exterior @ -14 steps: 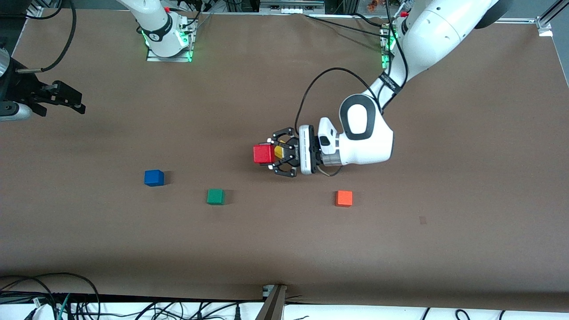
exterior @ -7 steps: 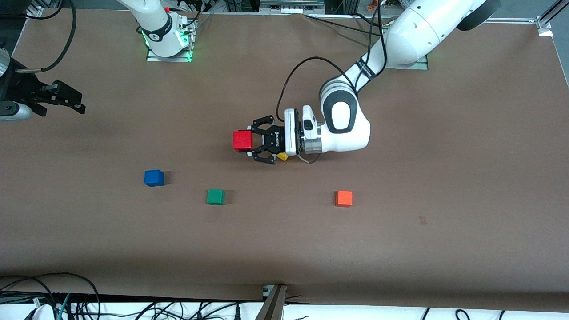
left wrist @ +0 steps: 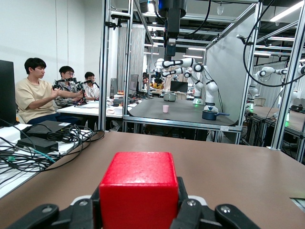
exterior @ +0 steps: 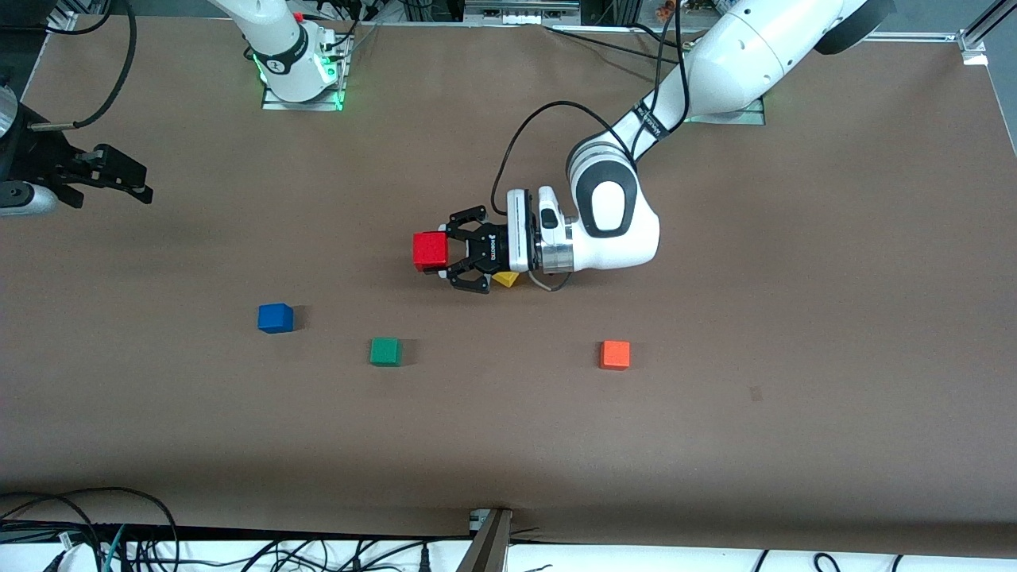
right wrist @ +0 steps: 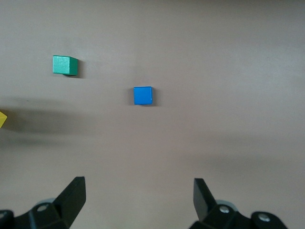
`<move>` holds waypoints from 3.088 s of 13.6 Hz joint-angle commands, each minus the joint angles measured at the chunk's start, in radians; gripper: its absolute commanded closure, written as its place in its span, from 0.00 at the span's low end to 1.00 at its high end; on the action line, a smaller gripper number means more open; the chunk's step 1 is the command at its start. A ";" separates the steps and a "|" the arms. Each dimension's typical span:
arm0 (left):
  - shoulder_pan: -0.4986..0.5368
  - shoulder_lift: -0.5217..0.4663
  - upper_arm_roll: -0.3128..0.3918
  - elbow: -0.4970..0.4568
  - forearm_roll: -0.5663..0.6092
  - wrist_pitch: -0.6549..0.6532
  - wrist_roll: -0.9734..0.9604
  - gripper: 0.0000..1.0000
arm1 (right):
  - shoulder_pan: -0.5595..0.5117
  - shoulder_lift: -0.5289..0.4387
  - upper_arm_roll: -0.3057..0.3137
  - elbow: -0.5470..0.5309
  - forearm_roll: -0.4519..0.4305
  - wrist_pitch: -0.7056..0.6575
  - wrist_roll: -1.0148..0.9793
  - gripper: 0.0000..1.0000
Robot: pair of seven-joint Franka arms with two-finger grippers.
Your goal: Pass red block to right arm, stack on blue
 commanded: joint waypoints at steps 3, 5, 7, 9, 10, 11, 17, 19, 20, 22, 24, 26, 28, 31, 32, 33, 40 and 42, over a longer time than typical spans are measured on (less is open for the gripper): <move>0.000 -0.001 -0.001 0.014 -0.022 -0.006 0.027 1.00 | -0.008 0.007 0.004 0.020 0.012 -0.008 -0.014 0.00; 0.000 -0.001 -0.001 0.014 -0.023 -0.008 0.029 1.00 | -0.008 0.007 0.004 0.020 0.012 -0.011 -0.017 0.00; 0.002 -0.002 -0.001 0.014 -0.023 -0.008 0.029 1.00 | -0.004 0.007 0.004 0.020 0.012 -0.016 -0.019 0.00; 0.002 -0.001 -0.001 0.014 -0.023 -0.008 0.029 1.00 | -0.004 0.007 0.005 0.016 0.012 -0.026 -0.029 0.00; 0.002 -0.001 -0.001 0.014 -0.023 -0.008 0.029 1.00 | -0.004 0.006 0.005 0.002 0.015 -0.052 -0.067 0.00; 0.002 -0.001 -0.001 0.014 -0.023 -0.008 0.029 1.00 | -0.001 0.015 0.005 0.005 0.015 -0.062 -0.129 0.00; 0.003 -0.001 -0.001 0.014 -0.022 -0.008 0.029 1.00 | -0.033 0.154 0.002 0.008 0.550 -0.069 -0.165 0.00; 0.003 -0.001 -0.001 0.013 -0.020 -0.009 0.030 1.00 | -0.033 0.228 0.002 0.008 0.774 -0.069 -0.163 0.00; 0.003 0.001 -0.001 0.013 -0.020 -0.009 0.030 1.00 | -0.033 0.272 0.002 0.008 0.882 -0.068 -0.166 0.00; 0.003 0.002 -0.001 0.013 -0.020 -0.011 0.032 1.00 | -0.031 0.341 0.004 0.007 1.073 -0.072 -0.168 0.00; 0.003 0.002 -0.001 0.013 -0.020 -0.011 0.032 1.00 | -0.028 0.413 0.007 -0.003 1.191 -0.074 -0.241 0.00; 0.003 0.002 0.000 0.013 -0.020 -0.011 0.035 1.00 | -0.024 0.449 0.011 -0.039 1.325 -0.092 -0.292 0.00; 0.003 0.004 0.000 0.011 -0.020 -0.011 0.039 1.00 | 0.002 0.450 0.013 -0.111 1.428 -0.080 -0.379 0.00; 0.003 0.004 -0.001 0.011 -0.020 -0.011 0.035 1.00 | 0.041 0.463 0.013 -0.202 1.537 -0.057 -0.534 0.00; 0.005 0.002 -0.001 0.011 -0.020 -0.011 0.033 1.00 | 0.058 0.461 0.013 -0.220 1.555 -0.034 -0.563 0.00; 0.003 0.004 -0.001 0.011 -0.020 -0.011 0.033 1.00 | 0.073 0.460 0.013 -0.230 1.578 -0.016 -0.574 0.00; 0.002 0.005 -0.001 0.011 -0.020 -0.011 0.033 1.00 | 0.185 0.458 0.013 -0.233 1.689 0.133 -0.576 0.00; 0.003 0.005 -0.001 0.011 -0.020 -0.012 0.033 1.00 | 0.191 0.458 0.013 -0.233 1.697 0.145 -0.576 0.00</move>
